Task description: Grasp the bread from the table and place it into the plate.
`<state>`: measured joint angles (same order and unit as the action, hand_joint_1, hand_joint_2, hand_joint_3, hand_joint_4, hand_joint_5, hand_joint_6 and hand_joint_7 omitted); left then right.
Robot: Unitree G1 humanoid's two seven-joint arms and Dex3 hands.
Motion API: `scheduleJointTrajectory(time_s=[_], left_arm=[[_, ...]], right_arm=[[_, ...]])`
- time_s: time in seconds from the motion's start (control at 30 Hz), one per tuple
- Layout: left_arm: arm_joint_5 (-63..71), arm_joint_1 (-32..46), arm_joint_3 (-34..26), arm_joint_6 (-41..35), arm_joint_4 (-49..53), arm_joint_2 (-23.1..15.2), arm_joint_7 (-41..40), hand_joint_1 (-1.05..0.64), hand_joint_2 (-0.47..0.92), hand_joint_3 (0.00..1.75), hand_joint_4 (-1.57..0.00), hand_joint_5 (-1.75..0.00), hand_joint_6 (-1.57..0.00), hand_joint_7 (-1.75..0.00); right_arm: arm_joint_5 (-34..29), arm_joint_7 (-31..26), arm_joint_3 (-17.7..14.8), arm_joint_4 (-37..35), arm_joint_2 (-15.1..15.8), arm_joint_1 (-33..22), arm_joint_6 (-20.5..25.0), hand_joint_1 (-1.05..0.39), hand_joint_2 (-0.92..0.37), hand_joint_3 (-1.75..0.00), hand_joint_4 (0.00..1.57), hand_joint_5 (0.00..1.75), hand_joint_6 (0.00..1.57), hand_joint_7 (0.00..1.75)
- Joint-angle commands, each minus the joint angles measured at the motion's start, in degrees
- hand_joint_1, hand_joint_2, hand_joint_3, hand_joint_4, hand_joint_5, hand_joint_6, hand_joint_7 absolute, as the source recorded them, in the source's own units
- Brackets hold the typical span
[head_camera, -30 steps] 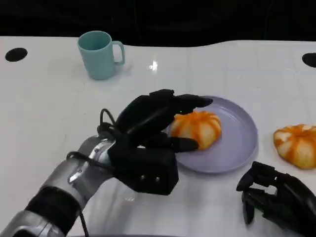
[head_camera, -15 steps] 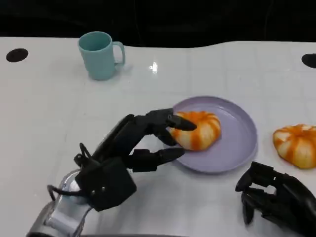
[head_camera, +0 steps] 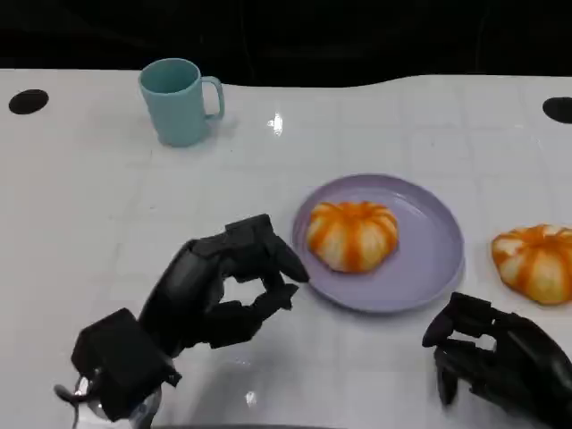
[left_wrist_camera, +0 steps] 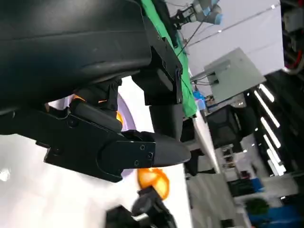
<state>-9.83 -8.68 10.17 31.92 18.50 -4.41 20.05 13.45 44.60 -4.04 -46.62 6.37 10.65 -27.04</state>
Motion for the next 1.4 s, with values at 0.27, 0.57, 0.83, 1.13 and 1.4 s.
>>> scheduleJointTrajectory(time_s=[0.27,0.57,0.83,1.13,1.4], left_arm=[[-11.18,9.01,-3.05,-7.86,-6.68,2.82,7.31,-0.75,0.92,0.37,-0.74,-1.75,-0.67,-1.57],[-17.02,11.34,-5.82,-12.01,-6.10,4.72,13.65,-0.72,0.92,0.26,-0.88,-1.75,-0.80,-1.53],[-18.89,12.68,-7.68,-14.53,-5.69,5.96,16.71,-0.69,0.92,0.24,-0.93,-1.75,-0.82,-1.57],[-20.46,12.90,-10.39,-17.73,-4.55,6.61,18.70,-0.72,0.92,0.23,-0.95,-1.75,-0.84,-1.60],[-20.78,13.59,-11.97,-20.59,-5.72,6.85,18.44,-0.71,0.92,0.21,-0.97,-1.75,-0.85,-1.62]], right_arm=[[-0.51,-0.56,0.59,-0.81,0.74,-2.16,2.15,-0.58,-0.92,-0.25,0.65,1.75,0.67,1.49],[-1.23,-1.20,0.94,-1.99,1.03,-1.50,2.63,-0.61,-0.92,-0.23,0.67,1.75,0.68,1.49],[-0.72,-0.35,0.50,-1.78,1.17,-1.80,1.71,-0.56,-0.92,-0.25,0.66,1.74,0.67,1.47],[-0.10,0.56,0.00,-1.86,1.12,-1.43,1.90,-0.50,-0.92,-0.24,0.67,1.75,0.68,1.43],[0.47,0.67,-0.41,-0.78,0.94,-1.34,1.39,-0.53,-0.92,-0.25,0.70,1.73,0.72,1.39]])
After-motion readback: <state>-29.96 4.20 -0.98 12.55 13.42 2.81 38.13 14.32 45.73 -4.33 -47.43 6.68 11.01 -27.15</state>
